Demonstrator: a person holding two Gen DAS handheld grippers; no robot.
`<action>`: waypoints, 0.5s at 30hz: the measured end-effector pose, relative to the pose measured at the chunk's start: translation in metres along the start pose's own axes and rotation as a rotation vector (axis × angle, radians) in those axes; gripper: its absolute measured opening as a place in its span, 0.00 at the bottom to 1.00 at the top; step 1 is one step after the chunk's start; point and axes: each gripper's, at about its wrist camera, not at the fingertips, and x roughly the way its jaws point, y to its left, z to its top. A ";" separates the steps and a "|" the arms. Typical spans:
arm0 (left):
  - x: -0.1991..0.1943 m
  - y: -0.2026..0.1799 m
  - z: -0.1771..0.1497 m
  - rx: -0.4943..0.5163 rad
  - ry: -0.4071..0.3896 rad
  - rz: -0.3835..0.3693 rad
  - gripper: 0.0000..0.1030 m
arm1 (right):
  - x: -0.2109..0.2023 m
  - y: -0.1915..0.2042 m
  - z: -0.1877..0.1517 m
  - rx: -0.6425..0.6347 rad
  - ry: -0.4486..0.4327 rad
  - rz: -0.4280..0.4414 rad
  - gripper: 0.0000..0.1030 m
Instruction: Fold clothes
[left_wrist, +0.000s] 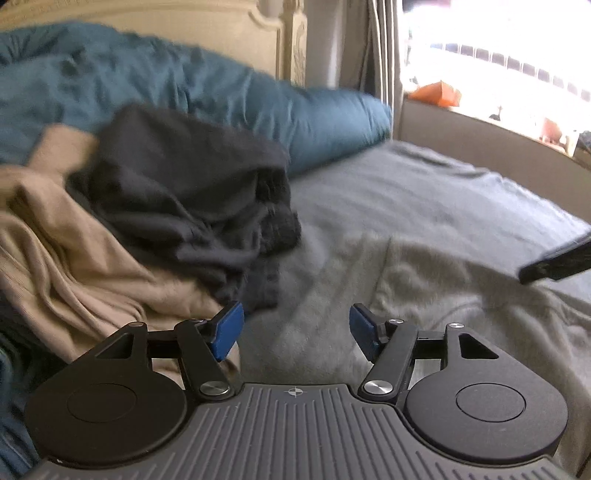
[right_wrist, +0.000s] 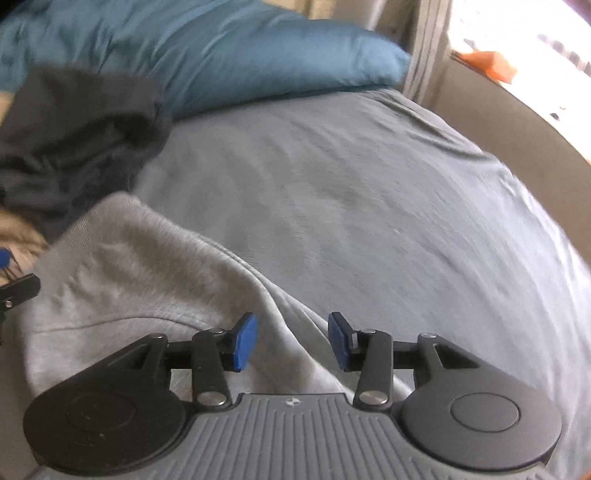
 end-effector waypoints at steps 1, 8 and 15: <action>-0.004 -0.001 0.003 0.002 -0.022 -0.002 0.62 | -0.011 -0.008 -0.003 0.029 -0.010 0.010 0.54; -0.011 -0.025 0.024 0.018 -0.066 -0.114 0.62 | -0.075 -0.055 -0.036 0.164 -0.058 -0.006 0.55; 0.035 -0.071 0.033 0.079 0.025 -0.203 0.62 | -0.100 -0.090 -0.084 0.252 -0.073 -0.066 0.53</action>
